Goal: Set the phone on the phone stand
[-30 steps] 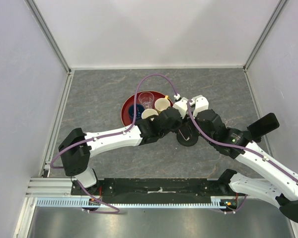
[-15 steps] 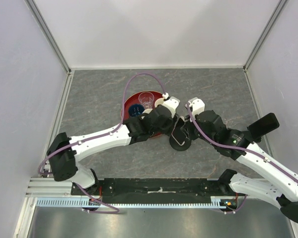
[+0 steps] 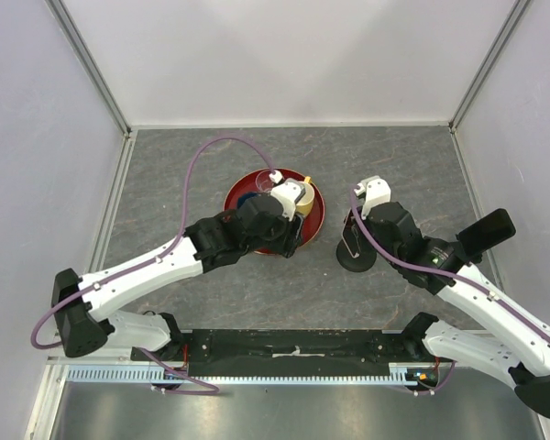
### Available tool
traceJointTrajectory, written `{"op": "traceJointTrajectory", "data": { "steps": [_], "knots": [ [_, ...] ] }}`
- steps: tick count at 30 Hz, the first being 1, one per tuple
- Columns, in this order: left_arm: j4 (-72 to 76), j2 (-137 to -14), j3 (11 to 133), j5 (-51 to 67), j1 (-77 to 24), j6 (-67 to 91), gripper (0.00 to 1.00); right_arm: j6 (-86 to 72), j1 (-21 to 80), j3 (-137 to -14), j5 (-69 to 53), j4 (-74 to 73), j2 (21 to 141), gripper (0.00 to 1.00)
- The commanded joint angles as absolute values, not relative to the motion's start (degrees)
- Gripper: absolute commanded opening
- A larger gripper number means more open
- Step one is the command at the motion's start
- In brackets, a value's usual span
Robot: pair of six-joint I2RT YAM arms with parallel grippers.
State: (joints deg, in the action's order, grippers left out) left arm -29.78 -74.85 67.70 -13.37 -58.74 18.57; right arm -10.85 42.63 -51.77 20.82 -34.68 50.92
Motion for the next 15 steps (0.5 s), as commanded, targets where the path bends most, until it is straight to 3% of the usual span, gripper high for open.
{"op": "traceJointTrajectory", "data": {
  "steps": [1,2,7,8,9,12,15],
  "knots": [
    [-22.2,-69.3,63.7,-0.4,-56.7,17.4,0.6,-9.7,42.5,-52.1,25.1,-38.8,50.3,0.01],
    [-21.0,-69.1,63.3,1.9,-55.6,17.2,0.6,-10.6,42.6,-52.1,25.3,-39.2,50.3,0.09],
    [-13.2,-70.1,62.1,14.8,-52.6,17.1,0.63,-15.9,42.6,-54.2,29.9,-42.1,48.9,0.16],
    [-11.7,-71.4,61.9,17.7,-50.8,17.7,0.64,-16.1,42.5,-54.8,30.1,-42.4,48.6,0.28],
    [-7.9,-72.2,61.4,20.7,-49.7,18.3,0.65,-16.2,42.4,-55.8,29.5,-42.8,48.7,0.34],
    [-2.2,-76.4,62.0,30.1,-46.1,20.6,0.67,-17.5,42.0,-56.7,28.5,-44.3,49.3,0.37],
    [-0.2,-80.2,63.8,35.8,-45.0,20.8,0.67,-19.1,41.7,-56.4,26.8,-44.6,47.6,0.51]
  ]
}}
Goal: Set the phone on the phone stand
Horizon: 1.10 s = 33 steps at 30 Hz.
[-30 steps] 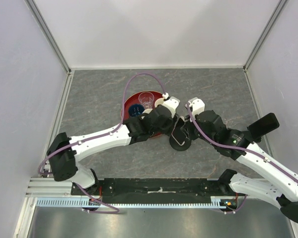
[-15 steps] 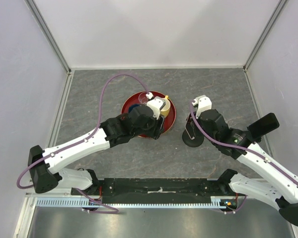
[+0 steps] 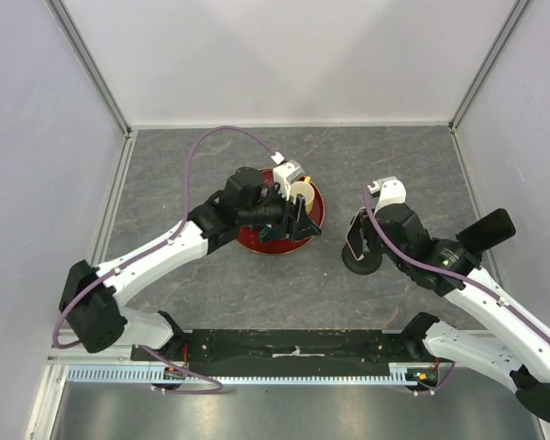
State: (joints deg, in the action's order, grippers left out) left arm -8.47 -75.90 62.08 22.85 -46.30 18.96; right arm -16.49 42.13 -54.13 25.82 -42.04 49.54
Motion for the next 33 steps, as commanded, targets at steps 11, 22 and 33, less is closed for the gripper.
{"op": "traceJointTrajectory", "data": {
  "steps": [11,22,33],
  "knots": [
    [4.7,-97.0,74.7,50.0,-44.9,6.5,0.69,-17.8,41.7,-58.6,22.2,-47.0,42.5,0.65],
    [-0.3,-109.4,86.0,60.7,-43.2,-14.9,0.68,-15.3,41.8,-60.1,22.1,-46.8,41.5,0.54],
    [-2.7,-118.6,96.4,73.6,-42.4,-21.5,0.68,-13.4,41.7,-60.7,20.2,-46.8,41.6,0.55]
  ]
}}
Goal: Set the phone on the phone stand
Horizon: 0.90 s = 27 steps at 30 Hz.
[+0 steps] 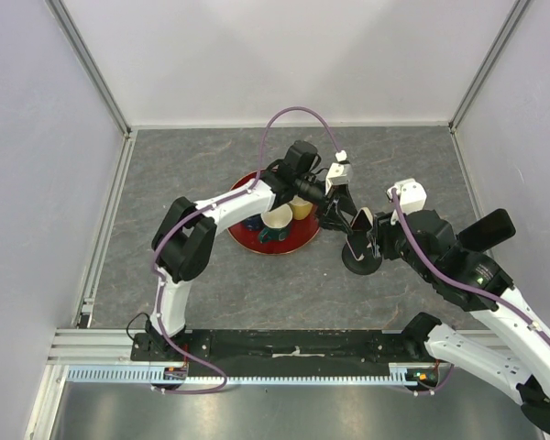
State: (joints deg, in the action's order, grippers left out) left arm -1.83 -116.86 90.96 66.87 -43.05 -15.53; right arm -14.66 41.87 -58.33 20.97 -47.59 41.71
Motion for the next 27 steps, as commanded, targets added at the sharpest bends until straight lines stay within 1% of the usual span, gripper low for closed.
{"op": "traceJointTrajectory", "data": {
  "steps": [1,5,8,13,15,17,21,22,24,27],
  "knots": [
    [-4.3,-119.3,97.4,73.9,-42.3,-22.2,0.67,-13.4,41.7,-60.8,20.1,-46.8,41.7,0.55],
    [-7.4,-122.1,101.2,79.3,-42.1,-22.3,0.61,-13.1,41.7,-60.9,20.1,-46.8,42.2,0.54],
    [-9.0,-123.0,101.9,80.8,-42.0,-23.5,0.58,-12.9,41.7,-61.0,20.0,-46.6,42.3,0.54],
    [-9.5,-124.5,102.4,83.0,-42.0,-23.6,0.58,-12.7,41.7,-60.8,19.4,-46.4,42.4,0.54],
    [-9.1,-124.7,102.3,82.9,-42.0,-23.6,0.57,-12.7,41.7,-60.8,19.4,-46.4,42.5,0.53],
    [-8.9,-124.9,102.3,82.7,-42.1,-23.6,0.53,-12.8,41.7,-61.0,19.2,-46.3,42.6,0.53],
    [-8.8,-124.7,101.8,81.5,-42.1,-24.1,0.5,-13.1,41.7,-60.9,19.6,-46.1,43.7,0.53],
    [-8.8,-124.5,101.5,80.8,-42.1,-24.4,0.47,-13.1,41.7,-60.9,19.4,-45.9,44.1,0.53],
    [-8.2,-124.5,101.3,80.2,-42.1,-24.3,0.45,-13.3,41.7,-60.8,19.2,-45.4,44.5,0.53],
    [-7.5,-124.3,100.8,79.5,-42.1,-23.6,0.46,-13.5,41.7,-60.8,19.3,-44.8,45.2,0.53]
  ]
}}
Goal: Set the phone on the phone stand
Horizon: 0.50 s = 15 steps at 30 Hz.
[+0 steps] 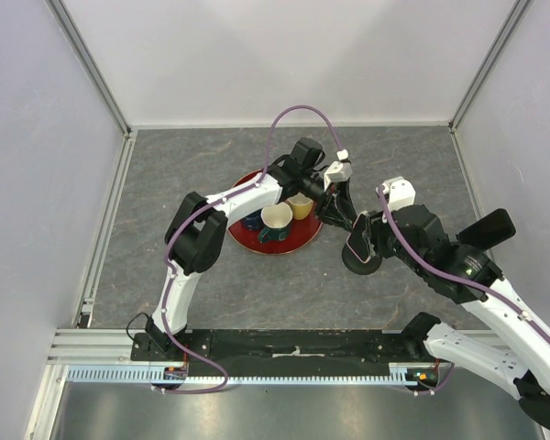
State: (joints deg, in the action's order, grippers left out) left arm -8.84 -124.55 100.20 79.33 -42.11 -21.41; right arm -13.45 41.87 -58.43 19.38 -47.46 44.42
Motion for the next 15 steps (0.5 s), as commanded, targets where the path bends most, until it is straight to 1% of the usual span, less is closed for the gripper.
{"op": "traceJointTrajectory", "data": {
  "steps": [1,4,7,9,10,12,13,15],
  "knots": [
    [-6.0,-124.3,100.6,79.2,-42.0,-22.5,0.49,-13.5,41.7,-60.9,19.2,-44.8,45.3,0.53],
    [-1.0,-123.8,98.7,79.4,-42.2,-18.8,0.52,-13.5,41.7,-60.8,19.2,-44.7,45.2,0.54],
    [-0.6,-123.6,98.1,79.3,-42.1,-18.5,0.51,-13.5,41.8,-60.6,19.5,-44.7,44.9,0.54],
    [-0.6,-123.6,97.9,79.2,-42.3,-18.4,0.49,-13.6,41.7,-60.5,20.2,-44.7,45.1,0.54],
    [-0.7,-123.6,97.9,78.8,-42.4,-18.4,0.4,-13.7,41.7,-60.4,20.6,-44.8,45.2,0.54],
    [-0.5,-123.7,98.0,78.1,-42.5,-17.9,0.26,-14.0,41.7,-60.3,21.6,-44.8,45.3,0.54],
    [-0.4,-123.5,98.0,77.9,-42.5,-17.7,0.17,-14.1,41.7,-60.3,21.8,-44.8,45.3,0.56],
    [-0.2,-123.4,98.0,77.9,-42.5,-17.2,0.1,-14.1,41.8,-60.4,22.3,-44.7,45.3,0.59]
  ]
}}
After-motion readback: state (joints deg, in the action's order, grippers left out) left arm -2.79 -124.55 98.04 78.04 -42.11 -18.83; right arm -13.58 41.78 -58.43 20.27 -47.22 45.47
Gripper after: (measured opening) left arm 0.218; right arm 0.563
